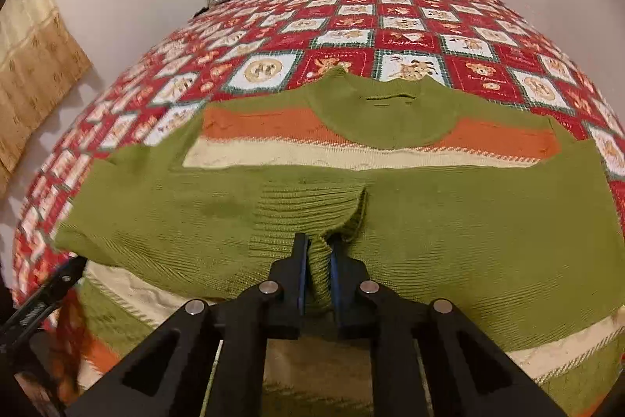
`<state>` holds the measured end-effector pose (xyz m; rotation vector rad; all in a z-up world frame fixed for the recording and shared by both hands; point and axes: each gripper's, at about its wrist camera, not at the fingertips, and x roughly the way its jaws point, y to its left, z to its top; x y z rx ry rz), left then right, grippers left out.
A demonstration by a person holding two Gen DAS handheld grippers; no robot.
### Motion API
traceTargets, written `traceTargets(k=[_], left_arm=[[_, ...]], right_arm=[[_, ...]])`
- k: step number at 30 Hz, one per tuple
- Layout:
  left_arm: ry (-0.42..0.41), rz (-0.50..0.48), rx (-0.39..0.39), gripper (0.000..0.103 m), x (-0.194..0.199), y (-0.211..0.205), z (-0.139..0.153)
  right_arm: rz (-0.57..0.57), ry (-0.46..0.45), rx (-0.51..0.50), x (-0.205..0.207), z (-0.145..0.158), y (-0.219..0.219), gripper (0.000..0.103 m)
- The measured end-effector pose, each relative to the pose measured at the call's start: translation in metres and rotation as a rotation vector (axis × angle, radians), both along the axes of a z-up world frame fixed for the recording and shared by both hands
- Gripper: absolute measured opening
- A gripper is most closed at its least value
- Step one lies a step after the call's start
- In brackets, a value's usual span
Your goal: Fold small clothes
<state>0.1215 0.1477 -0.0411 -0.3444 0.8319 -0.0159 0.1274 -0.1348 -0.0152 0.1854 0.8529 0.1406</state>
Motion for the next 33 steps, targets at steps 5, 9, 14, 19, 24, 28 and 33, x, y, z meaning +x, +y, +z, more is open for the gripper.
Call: traceTargets(k=[5,9,14,19,24,28,33], left_arm=[[0.023,0.026,-0.012,0.082,0.008,-0.004,-0.002],[0.025,0.020,0.022,0.092,0.012,-0.016,0.000],[0.051,0.022,0.089,0.094,0.019,-0.028,-0.001],[0.057,-0.009,0.150,0.097,0.022,-0.039,0.000],[0.060,-0.021,0.161,0.093,0.021,-0.041,0.001],[0.056,-0.108,0.181,0.086,0.008,-0.048,0.014],[-0.030,-0.128,0.198,0.086,-0.006,-0.041,0.048]], right_arm=[[-0.012,-0.206,-0.038,-0.013,0.069,-0.007,0.007],[-0.053,-0.347,-0.099,-0.023,0.124,-0.025,0.005],[-0.129,-0.432,-0.214,-0.044,0.148,-0.057,0.005],[-0.199,-0.361,-0.229,-0.047,0.121,-0.097,0.002],[-0.225,-0.235,-0.248,-0.047,0.067,-0.121,0.002],[-0.209,-0.113,-0.212,-0.052,0.028,-0.137,0.002],[-0.187,-0.015,-0.214,-0.070,0.000,-0.146,0.003]])
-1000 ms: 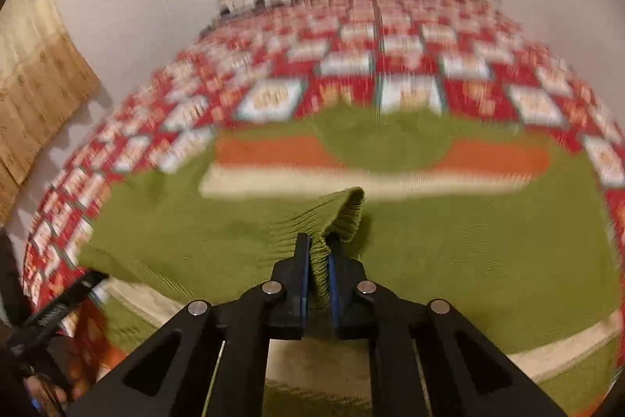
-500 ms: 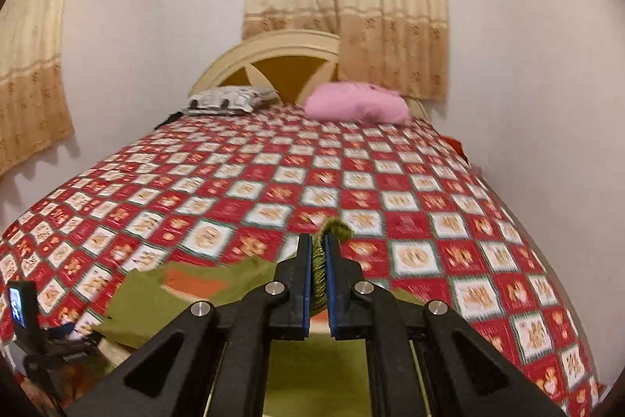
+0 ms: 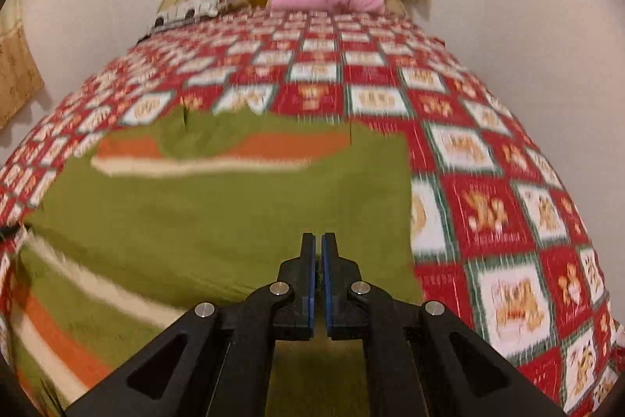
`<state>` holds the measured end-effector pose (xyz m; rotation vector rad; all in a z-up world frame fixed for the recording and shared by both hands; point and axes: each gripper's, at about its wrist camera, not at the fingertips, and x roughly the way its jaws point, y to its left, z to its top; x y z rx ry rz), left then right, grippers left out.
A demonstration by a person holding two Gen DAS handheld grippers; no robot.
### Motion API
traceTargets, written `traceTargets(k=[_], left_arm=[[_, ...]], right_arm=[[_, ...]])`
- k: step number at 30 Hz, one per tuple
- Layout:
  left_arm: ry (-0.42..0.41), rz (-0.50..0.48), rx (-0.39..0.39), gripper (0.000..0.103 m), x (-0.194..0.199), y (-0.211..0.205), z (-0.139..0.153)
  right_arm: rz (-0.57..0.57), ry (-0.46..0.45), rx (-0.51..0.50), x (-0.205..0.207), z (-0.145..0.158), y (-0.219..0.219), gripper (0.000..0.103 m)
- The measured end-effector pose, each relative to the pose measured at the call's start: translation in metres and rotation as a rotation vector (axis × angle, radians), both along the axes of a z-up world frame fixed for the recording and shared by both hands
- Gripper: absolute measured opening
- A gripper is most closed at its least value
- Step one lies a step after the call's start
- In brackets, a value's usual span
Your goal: Fold small clothes
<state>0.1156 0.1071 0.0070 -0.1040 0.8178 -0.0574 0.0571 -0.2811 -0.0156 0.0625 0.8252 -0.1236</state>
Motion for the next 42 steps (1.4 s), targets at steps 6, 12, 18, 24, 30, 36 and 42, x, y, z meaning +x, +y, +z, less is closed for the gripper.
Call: traceTargets(k=[6,12,18,24,30,36,42], left_arm=[[-0.048,-0.012,0.080,0.087,0.032,-0.018,0.008],[0.072,-0.048,0.206,0.088,0.033,-0.051,-0.044],[0.063,-0.039,0.169,0.099,0.018,-0.034,-0.045],[0.020,-0.048,0.138,0.098,0.002,-0.031,-0.027],[-0.074,-0.050,0.091,0.098,0.016,-0.044,0.013],[-0.025,-0.017,0.140,0.098,0.058,-0.071,-0.008],[0.099,0.036,0.033,0.102,0.073,-0.052,-0.048]], right_arm=[[-0.108,-0.090,0.085,-0.026,0.016,-0.019,0.003],[0.024,-0.086,0.136,-0.030,0.021,0.019,0.003],[0.054,0.014,0.169,-0.024,-0.018,0.025,0.004],[0.041,0.025,0.103,-0.045,-0.006,0.015,0.004],[-0.039,-0.077,0.166,-0.048,0.023,-0.015,0.004],[0.030,-0.026,0.137,-0.009,0.009,0.012,0.004],[0.004,-0.048,0.149,-0.004,0.001,0.008,0.005]])
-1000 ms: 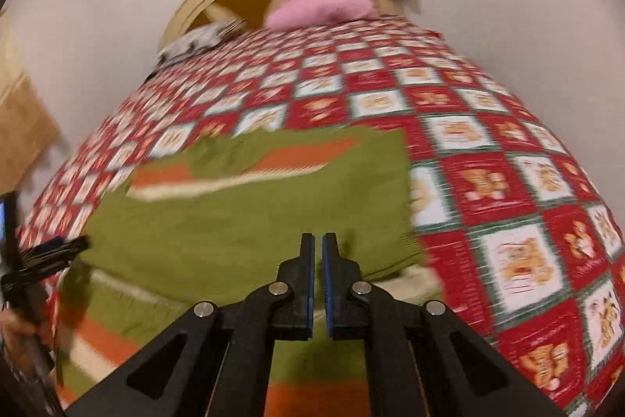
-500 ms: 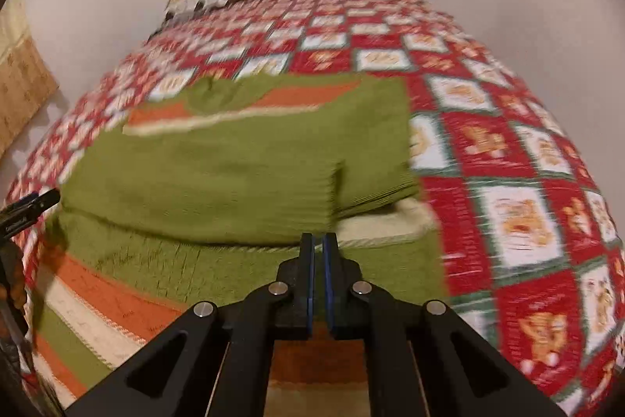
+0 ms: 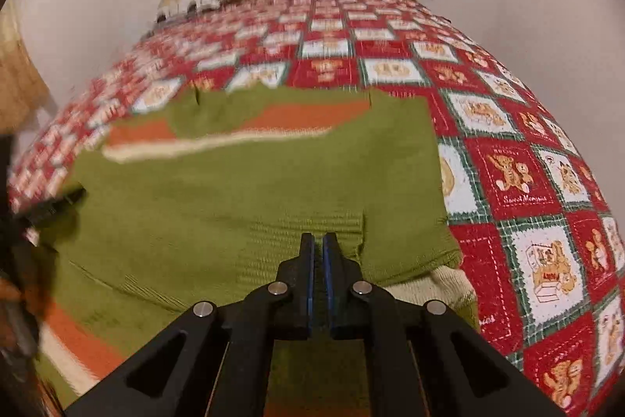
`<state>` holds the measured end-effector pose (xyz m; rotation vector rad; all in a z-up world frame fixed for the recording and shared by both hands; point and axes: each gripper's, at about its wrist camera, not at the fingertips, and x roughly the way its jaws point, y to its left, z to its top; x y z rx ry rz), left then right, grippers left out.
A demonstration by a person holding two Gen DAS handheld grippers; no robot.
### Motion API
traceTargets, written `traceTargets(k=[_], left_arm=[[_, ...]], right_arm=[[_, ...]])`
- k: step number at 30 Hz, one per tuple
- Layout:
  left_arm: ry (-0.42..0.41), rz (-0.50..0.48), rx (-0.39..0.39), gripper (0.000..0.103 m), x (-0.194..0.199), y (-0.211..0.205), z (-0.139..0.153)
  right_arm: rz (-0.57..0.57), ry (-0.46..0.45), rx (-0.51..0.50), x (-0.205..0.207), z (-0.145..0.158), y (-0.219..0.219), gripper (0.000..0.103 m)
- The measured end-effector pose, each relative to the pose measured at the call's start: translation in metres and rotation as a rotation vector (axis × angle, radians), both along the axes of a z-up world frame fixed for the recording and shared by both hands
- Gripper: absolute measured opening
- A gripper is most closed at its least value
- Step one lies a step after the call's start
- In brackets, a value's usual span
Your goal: Fold small clothes
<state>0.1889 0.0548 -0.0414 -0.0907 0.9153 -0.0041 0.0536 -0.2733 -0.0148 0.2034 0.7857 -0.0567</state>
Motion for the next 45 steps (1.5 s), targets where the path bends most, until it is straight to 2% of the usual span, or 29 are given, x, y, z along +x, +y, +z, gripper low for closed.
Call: traceTargets(k=[2,3,4,6,8,10,11,12,13,16,17,19,20,21,22,24,26,27,28,29,32,35,39,42,45], left_arm=[[0.015,0.016,-0.030,0.103,0.003,0.006,-0.002],[0.015,0.018,-0.031,0.103,0.003,0.005,-0.003],[0.012,0.017,-0.020,0.103,0.002,0.003,-0.003],[0.006,0.016,0.000,0.103,0.001,-0.001,-0.004],[0.008,0.019,-0.013,0.103,0.000,-0.001,-0.003],[0.008,0.025,-0.031,0.103,0.000,0.003,-0.002],[0.004,0.039,-0.051,0.103,-0.003,0.008,0.001],[-0.002,0.062,-0.069,0.103,-0.004,0.013,0.004],[-0.010,0.081,-0.083,0.103,-0.005,0.017,0.007],[-0.050,0.143,-0.166,0.103,-0.010,0.032,0.025],[-0.057,0.144,-0.169,0.103,-0.009,0.032,0.029],[-0.066,0.135,-0.127,0.103,-0.003,0.024,0.036],[-0.069,0.127,-0.075,0.103,0.002,0.017,0.036],[-0.059,0.129,-0.014,0.103,0.007,0.010,0.032],[-0.048,0.135,0.016,0.103,0.011,0.007,0.027],[0.022,0.147,0.069,0.103,0.020,0.003,0.004],[0.020,0.154,0.028,0.103,0.019,0.010,-0.006],[0.022,0.155,0.013,0.103,0.019,0.013,-0.005],[0.026,0.155,0.010,0.103,0.019,0.015,-0.005],[0.029,0.153,0.011,0.103,0.019,0.016,-0.005],[0.029,0.152,0.011,0.103,0.019,0.015,-0.004],[0.033,0.148,-0.020,0.103,0.013,0.021,0.001],[-0.018,0.127,-0.026,0.103,-0.014,0.019,0.017],[-0.044,0.091,0.017,0.103,-0.033,0.017,0.024],[-0.047,0.065,0.112,0.103,-0.043,0.015,0.017]], right_arm=[[-0.020,-0.030,0.028,-0.003,0.006,-0.011,0.031],[-0.031,-0.033,0.026,-0.003,0.007,-0.013,0.061],[-0.040,-0.041,0.024,-0.003,0.008,-0.016,0.069],[0.000,-0.017,0.024,0.003,0.003,-0.014,0.069],[0.041,0.033,-0.013,0.010,-0.006,-0.004,0.067],[0.097,0.079,-0.067,0.017,-0.018,0.009,0.026],[0.106,0.069,-0.099,0.016,-0.017,0.015,0.025],[0.124,0.063,-0.116,0.016,-0.014,0.020,0.015],[0.128,0.056,-0.128,0.015,-0.012,0.022,0.013],[0.120,-0.020,-0.201,0.010,0.008,0.028,0.013],[0.115,-0.052,-0.216,0.009,0.016,0.027,0.013],[0.100,-0.108,-0.243,0.009,0.031,0.025,0.013],[0.092,-0.123,-0.260,0.010,0.035,0.025,0.013],[0.081,-0.120,-0.274,0.015,0.035,0.024,0.013],[0.073,-0.108,-0.278,0.019,0.031,0.021,0.013],[0.069,-0.026,-0.248,0.029,0.010,0.012,0.013],[0.064,0.102,-0.189,0.039,-0.020,-0.001,0.016],[0.055,0.067,-0.149,0.035,-0.020,-0.007,0.018],[0.042,0.063,-0.125,0.033,-0.017,-0.012,0.028],[0.019,0.069,-0.108,0.032,-0.013,-0.018,0.031],[-0.042,0.024,-0.115,0.015,-0.001,-0.030,0.031],[-0.108,-0.024,-0.113,-0.015,0.011,-0.039,0.031],[-0.074,-0.044,-0.107,-0.029,0.017,-0.032,0.031],[-0.023,-0.052,-0.130,-0.027,0.018,-0.012,0.031],[0.030,-0.033,-0.123,-0.018,0.010,0.007,0.031]])
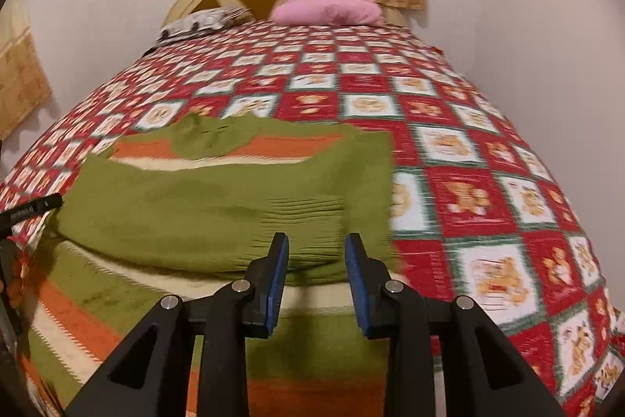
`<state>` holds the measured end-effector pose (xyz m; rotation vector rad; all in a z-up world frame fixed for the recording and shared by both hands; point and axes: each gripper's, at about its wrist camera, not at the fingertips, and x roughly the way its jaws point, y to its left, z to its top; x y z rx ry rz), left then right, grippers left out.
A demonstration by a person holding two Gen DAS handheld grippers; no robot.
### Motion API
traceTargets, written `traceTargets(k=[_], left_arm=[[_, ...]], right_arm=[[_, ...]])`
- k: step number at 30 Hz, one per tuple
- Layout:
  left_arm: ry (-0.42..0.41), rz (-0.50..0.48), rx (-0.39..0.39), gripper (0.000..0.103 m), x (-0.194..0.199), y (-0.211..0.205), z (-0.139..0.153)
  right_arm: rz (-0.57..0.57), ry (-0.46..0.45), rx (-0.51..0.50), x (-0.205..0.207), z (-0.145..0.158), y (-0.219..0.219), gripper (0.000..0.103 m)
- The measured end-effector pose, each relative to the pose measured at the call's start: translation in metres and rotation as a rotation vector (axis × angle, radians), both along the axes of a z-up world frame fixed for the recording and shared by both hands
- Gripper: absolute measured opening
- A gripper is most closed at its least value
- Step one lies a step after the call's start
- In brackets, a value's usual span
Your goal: Fold small clothes
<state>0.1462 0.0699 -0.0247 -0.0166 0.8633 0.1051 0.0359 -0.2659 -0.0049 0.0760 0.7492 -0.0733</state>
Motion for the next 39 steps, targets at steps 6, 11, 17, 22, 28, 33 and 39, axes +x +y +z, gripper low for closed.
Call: traceTargets(k=[6,11,17,22,28,33,39], left_arm=[[0.030,-0.013,-0.040,0.103,-0.010,0.017,-0.003],[0.015,-0.051,0.002,0.103,-0.038,0.028,0.005],[-0.017,-0.157,-0.090,0.103,-0.086,0.057,0.010],[-0.029,-0.260,-0.119,0.103,-0.125,0.063,0.015],[-0.003,-0.341,-0.185,0.103,-0.162,0.065,0.010],[0.011,-0.377,-0.266,0.103,-0.194,0.069,0.005],[0.039,-0.425,-0.309,0.102,-0.223,0.061,-0.005]], right_arm=[[0.024,0.094,0.007,0.011,-0.021,0.009,0.031],[-0.019,0.042,-0.008,-0.029,-0.002,0.000,0.031],[-0.099,-0.071,-0.020,-0.107,0.032,-0.020,0.031],[-0.180,-0.106,-0.025,-0.174,0.054,-0.044,0.031],[-0.200,-0.127,-0.006,-0.247,0.079,-0.065,0.031],[-0.102,-0.109,0.068,-0.285,0.083,-0.066,0.036],[0.016,-0.003,0.070,-0.300,0.042,-0.033,0.067]])
